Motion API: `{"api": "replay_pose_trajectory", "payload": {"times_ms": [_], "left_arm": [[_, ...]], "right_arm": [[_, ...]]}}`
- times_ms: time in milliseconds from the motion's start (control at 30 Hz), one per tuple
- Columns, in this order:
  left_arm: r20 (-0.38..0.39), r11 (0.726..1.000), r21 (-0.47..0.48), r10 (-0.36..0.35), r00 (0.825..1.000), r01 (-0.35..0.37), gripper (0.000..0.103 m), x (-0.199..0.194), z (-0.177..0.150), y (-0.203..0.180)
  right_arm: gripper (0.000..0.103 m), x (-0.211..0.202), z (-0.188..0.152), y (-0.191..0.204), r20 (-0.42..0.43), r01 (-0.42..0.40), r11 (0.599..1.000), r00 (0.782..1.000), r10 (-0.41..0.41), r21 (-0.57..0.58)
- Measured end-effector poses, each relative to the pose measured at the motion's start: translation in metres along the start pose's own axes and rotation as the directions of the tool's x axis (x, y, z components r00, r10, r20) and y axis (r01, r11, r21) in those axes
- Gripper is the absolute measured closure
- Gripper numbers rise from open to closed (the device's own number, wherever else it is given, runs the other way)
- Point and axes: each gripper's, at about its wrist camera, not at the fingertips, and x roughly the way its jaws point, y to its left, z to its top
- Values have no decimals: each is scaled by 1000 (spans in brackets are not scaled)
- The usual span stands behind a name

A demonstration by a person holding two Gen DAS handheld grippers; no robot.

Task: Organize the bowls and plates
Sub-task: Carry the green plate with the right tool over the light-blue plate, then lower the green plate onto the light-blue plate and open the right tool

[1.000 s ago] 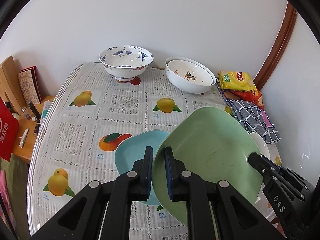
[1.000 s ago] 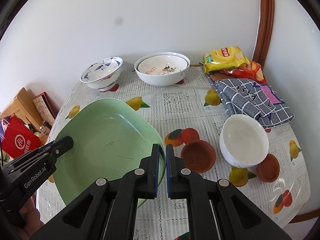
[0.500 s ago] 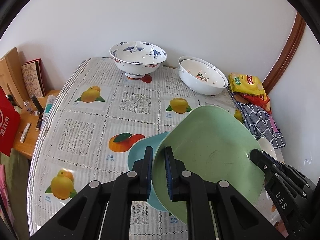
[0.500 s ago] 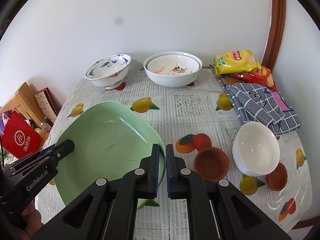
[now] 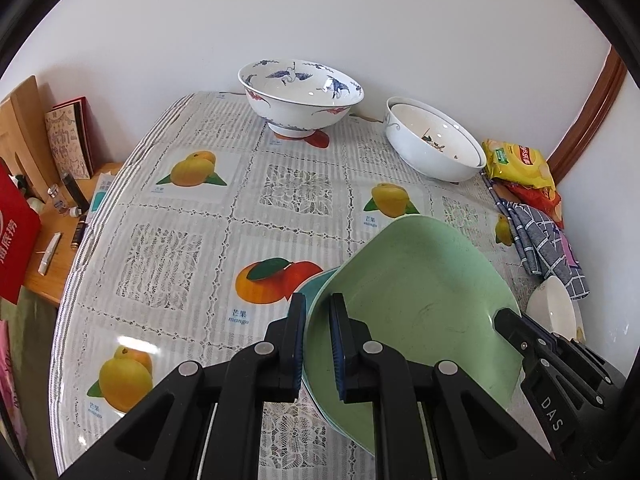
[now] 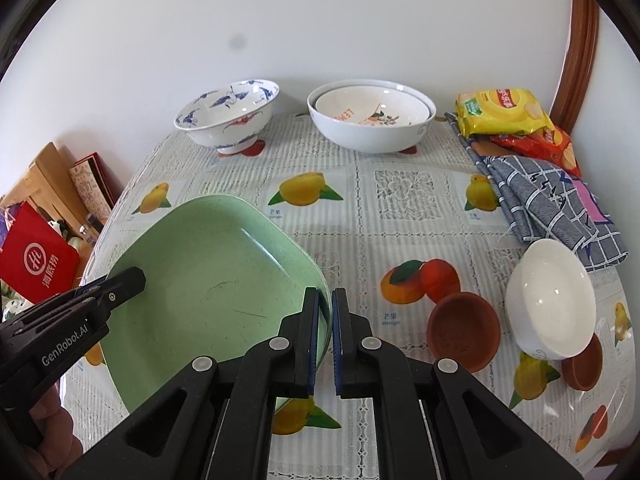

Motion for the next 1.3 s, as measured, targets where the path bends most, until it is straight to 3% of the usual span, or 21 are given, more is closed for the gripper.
{"api": "replay_pose_trajectory", "payload": {"times_ms": [400, 900, 1000, 1133, 1300], "left_arm": [[-31, 1000, 7, 18, 999, -17, 89, 29, 4, 9], [-55, 1000, 20, 13, 998, -12, 87, 51, 8, 8], [-59, 999, 33, 39, 998, -37, 87, 51, 8, 6], [-56, 994, 59, 93, 994, -89, 70, 45, 9, 5], [-32, 994, 50, 98, 995, -97, 70, 29, 8, 7]], "right_arm": [[97, 34, -14, 4, -64, -10, 1000, 998, 11, 3], [91, 49, -19, 8, -89, 10, 998, 996, -15, -56], [90, 49, -19, 9, -90, 5, 998, 996, -11, -67], [87, 46, -19, 6, -98, -25, 998, 995, 19, -60], [79, 32, -17, 0, -71, -31, 998, 997, 28, -47]]}}
